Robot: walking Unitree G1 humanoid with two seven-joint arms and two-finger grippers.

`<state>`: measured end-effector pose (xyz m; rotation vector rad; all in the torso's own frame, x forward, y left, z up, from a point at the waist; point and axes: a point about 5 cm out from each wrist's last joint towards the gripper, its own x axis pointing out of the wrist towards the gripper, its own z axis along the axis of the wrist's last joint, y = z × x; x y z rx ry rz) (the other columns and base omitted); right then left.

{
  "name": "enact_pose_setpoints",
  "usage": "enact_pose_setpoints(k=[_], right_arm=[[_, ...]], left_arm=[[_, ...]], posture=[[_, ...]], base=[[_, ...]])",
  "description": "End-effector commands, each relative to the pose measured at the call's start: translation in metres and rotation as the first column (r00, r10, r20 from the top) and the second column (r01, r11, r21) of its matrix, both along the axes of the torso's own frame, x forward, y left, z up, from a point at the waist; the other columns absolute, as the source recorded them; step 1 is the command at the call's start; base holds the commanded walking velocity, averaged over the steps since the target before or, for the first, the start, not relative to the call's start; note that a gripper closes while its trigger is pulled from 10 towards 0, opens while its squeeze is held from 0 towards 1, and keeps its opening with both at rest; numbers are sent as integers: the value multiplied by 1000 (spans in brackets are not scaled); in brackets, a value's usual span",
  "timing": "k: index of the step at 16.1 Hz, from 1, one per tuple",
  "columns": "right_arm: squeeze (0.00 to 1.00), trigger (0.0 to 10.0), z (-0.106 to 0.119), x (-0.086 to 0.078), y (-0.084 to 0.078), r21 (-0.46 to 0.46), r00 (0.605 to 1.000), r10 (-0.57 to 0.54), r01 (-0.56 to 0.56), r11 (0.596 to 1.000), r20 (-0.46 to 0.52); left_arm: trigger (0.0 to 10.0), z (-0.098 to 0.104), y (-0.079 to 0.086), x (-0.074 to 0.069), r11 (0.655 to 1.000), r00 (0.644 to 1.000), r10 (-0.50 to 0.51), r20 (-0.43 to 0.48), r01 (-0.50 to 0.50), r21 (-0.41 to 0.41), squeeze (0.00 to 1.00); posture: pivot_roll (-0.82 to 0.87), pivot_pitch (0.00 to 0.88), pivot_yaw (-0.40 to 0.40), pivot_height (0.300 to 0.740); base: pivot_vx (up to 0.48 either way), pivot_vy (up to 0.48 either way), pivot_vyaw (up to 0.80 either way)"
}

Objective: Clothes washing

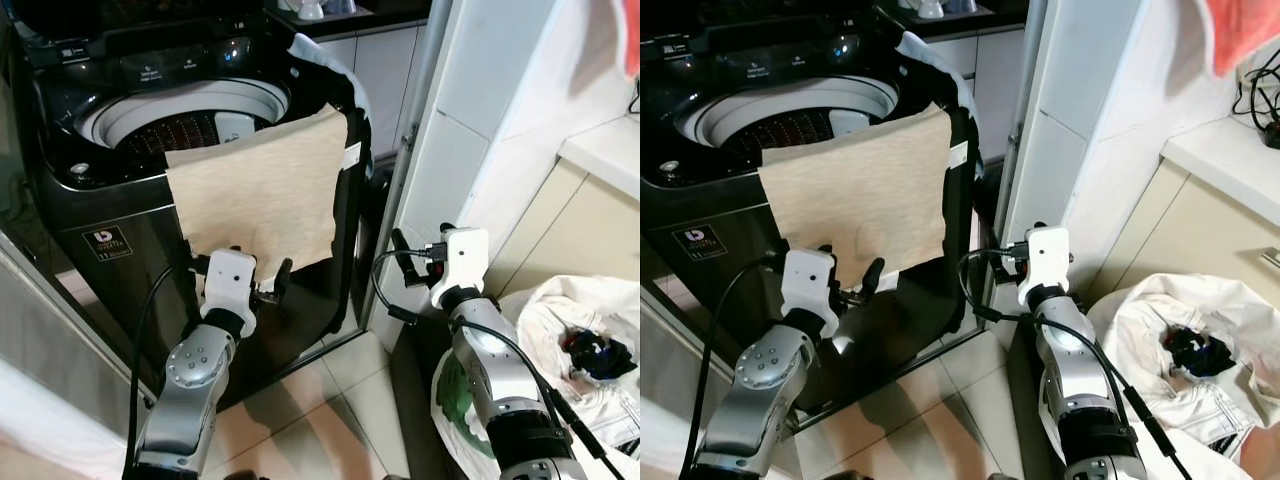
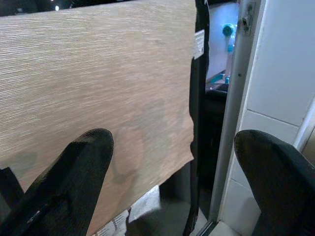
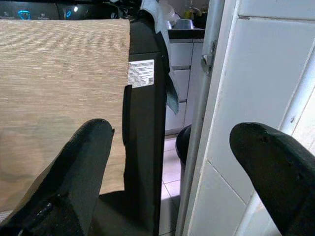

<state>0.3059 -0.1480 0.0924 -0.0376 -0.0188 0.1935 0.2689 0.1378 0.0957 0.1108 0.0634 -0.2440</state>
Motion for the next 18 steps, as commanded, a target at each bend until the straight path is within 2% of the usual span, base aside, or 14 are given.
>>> enact_pose_setpoints(k=[1,2,3,4,12,18], right_arm=[[0,10000,4,4,2,18,1000,6,-6,1000,13],[0,10000,5,4,3,31,1000,9,-10,999,13],[0,10000,5,5,3,30,1000,12,-12,999,14],[0,10000,5,4,3,34,1000,13,-14,999,11],[0,10000,9,8,4,37,999,26,-27,999,29],[0,10000,12,11,-1,45,999,-1,-1,999,48]], left_arm=[[10000,1,3,3,1000,1000,1,10,-1,12,1000],[10000,1,5,3,1000,1000,6,9,-6,16,1000],[10000,-2,11,5,999,999,34,-5,-34,35,796],[10000,-2,14,6,997,998,59,-4,-59,42,0],[10000,5,9,14,1000,999,18,36,-19,16,0],[10000,7,6,14,999,998,-37,52,35,40,0]], posture=[[-93,0,20,740],[-92,0,19,740],[-88,0,14,740],[-86,0,10,740],[-95,0,16,740],[-97,0,20,740]], base=[[0,0,0],[0,0,-587],[0,0,-538],[0,0,-538],[0,0,-581],[0,0,-634]])
